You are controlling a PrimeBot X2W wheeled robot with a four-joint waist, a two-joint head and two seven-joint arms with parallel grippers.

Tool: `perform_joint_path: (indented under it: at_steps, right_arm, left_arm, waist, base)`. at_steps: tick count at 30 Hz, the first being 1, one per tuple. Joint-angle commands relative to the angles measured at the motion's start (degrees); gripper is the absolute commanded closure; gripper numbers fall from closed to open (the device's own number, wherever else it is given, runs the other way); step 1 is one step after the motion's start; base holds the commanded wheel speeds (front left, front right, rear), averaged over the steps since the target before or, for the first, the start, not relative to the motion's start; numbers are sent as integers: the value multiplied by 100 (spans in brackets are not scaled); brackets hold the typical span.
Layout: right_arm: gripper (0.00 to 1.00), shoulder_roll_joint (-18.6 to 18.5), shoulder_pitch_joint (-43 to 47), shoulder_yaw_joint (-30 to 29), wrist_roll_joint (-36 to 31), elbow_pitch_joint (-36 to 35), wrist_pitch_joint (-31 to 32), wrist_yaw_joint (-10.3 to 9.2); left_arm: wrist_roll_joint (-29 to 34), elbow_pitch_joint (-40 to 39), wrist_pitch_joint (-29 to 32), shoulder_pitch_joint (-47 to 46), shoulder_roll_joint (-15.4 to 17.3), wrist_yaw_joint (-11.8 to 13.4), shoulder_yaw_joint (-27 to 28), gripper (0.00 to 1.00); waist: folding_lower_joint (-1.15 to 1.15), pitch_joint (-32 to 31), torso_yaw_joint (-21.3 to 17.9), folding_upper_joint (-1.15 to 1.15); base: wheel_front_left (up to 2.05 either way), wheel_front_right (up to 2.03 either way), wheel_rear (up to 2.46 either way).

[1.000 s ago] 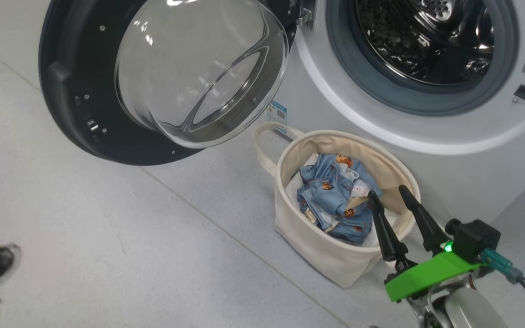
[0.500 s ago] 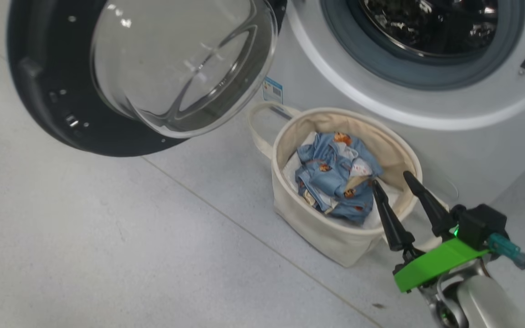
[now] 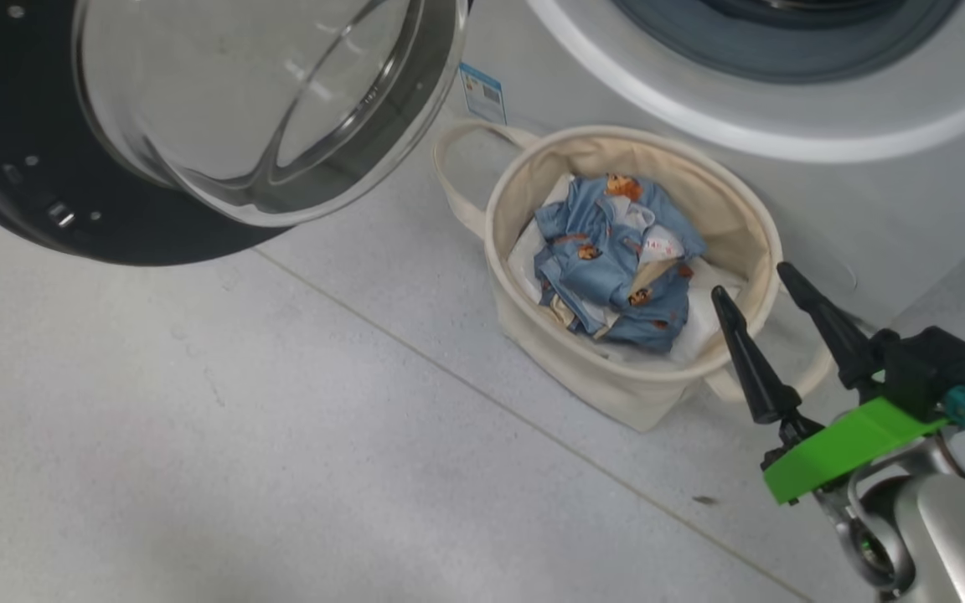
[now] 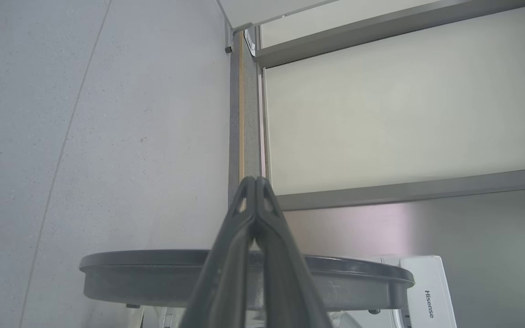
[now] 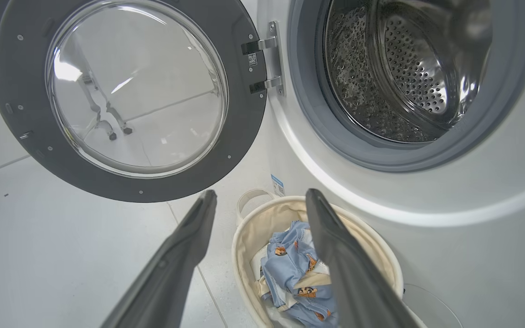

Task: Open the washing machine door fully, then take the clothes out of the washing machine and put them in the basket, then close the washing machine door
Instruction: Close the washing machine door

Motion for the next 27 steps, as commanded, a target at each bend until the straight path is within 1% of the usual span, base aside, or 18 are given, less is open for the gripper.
perform_joint_path:
  at_steps: [1, 10, 13, 16, 19, 24, 27]
  right_arm:
    - [0, -111, -165, 55, -53, -304, 72, 5]
    - [0, -263, -266, -123, -143, -731, 376, 5]
    - [0, -281, -257, -153, -157, -798, 416, 5]
    - [0, -255, -234, -153, -157, -822, 419, 5]
    - [0, -229, -208, -172, -159, -807, 402, 5]
    - [0, -186, -182, -150, -144, -746, 343, 5]
    - [0, -141, -174, -118, -126, -680, 280, 5]
  left_arm:
    - [90, -61, -48, -250, 446, -90, 91, 100]
    - [182, 195, -98, -770, 310, -220, -88, 100]
    - [336, 130, -62, -834, 237, -228, -294, 100]
    - [381, 56, -14, -804, 211, -230, -388, 100]
    - [474, -11, 112, -721, 204, -230, -550, 100]
    - [520, -97, 527, -566, 150, -231, -788, 100]
    - [540, -284, 837, -434, 64, -231, -972, 100]
  waist:
    - [0, 156, -56, 0]
    - [0, 641, -120, 0]
    - [0, 701, -139, 0]
    - [0, 712, -169, 0]
    - [0, 682, -167, 0]
    - [0, 555, -103, 0]
    - [0, 449, -61, 0]
  base:
    - [0, 0, 0]
    - [0, 0, 0]
    - [0, 0, 0]
    - [0, 0, 0]
    - [0, 0, 0]
    - [0, 0, 0]
    - [0, 0, 0]
